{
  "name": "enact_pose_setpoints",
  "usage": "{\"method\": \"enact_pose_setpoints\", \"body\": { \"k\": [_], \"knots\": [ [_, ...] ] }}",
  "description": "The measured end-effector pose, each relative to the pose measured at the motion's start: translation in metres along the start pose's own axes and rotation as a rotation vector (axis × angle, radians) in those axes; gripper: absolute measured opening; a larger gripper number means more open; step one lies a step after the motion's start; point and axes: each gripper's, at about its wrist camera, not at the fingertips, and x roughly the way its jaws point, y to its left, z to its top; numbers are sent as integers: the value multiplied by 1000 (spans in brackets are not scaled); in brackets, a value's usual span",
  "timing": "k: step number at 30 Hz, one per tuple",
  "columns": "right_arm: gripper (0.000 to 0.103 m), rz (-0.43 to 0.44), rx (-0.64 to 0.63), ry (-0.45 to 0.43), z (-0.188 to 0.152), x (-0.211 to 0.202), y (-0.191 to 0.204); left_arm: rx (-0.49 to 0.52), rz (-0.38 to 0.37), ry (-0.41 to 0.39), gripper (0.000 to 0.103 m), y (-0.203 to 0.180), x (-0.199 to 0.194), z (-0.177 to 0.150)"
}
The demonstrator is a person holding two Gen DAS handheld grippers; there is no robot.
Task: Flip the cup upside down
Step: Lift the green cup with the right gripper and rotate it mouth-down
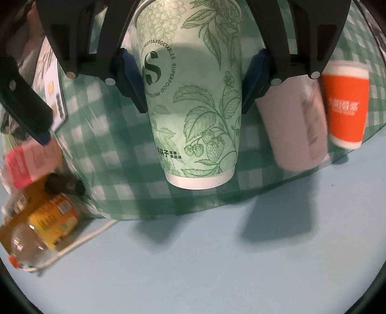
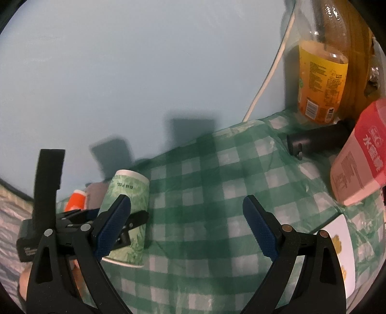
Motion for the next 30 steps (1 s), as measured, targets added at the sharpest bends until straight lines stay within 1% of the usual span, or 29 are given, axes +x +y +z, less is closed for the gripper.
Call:
{"method": "enact_pose_setpoints", "body": {
  "k": [1, 6, 9, 12, 15, 17, 23, 27, 30],
  "knots": [
    [93, 8, -4, -2, -4, -3, 2, 4, -2, -5, 75, -3, 0, -2],
    [93, 57, -31, 1, -27, -15, 15, 10, -12, -42, 75, 13, -22, -45],
    [93, 87, -64, 9, -44, -18, 28, -11, -26, -54, 75, 22, -24, -68],
    [93, 108, -97, 23, -61, -17, 42, -41, -61, -47, 75, 34, -25, -93],
    [93, 137, -124, 56, -76, -9, 56, -57, -64, -40, 75, 44, -26, -112],
    [93, 154, -135, 79, -84, -2, 63, -69, -59, -38, 75, 51, -26, -119],
    [93, 166, -146, 131, -99, 19, 74, -94, -48, -12, 75, 64, -16, -133],
    [93, 159, -150, 148, -101, 30, 74, -103, -58, 13, 75, 65, -9, -136],
    [93, 160, -150, 154, -107, 28, 77, -97, -57, 17, 76, 63, -7, -135]
  ]
}}
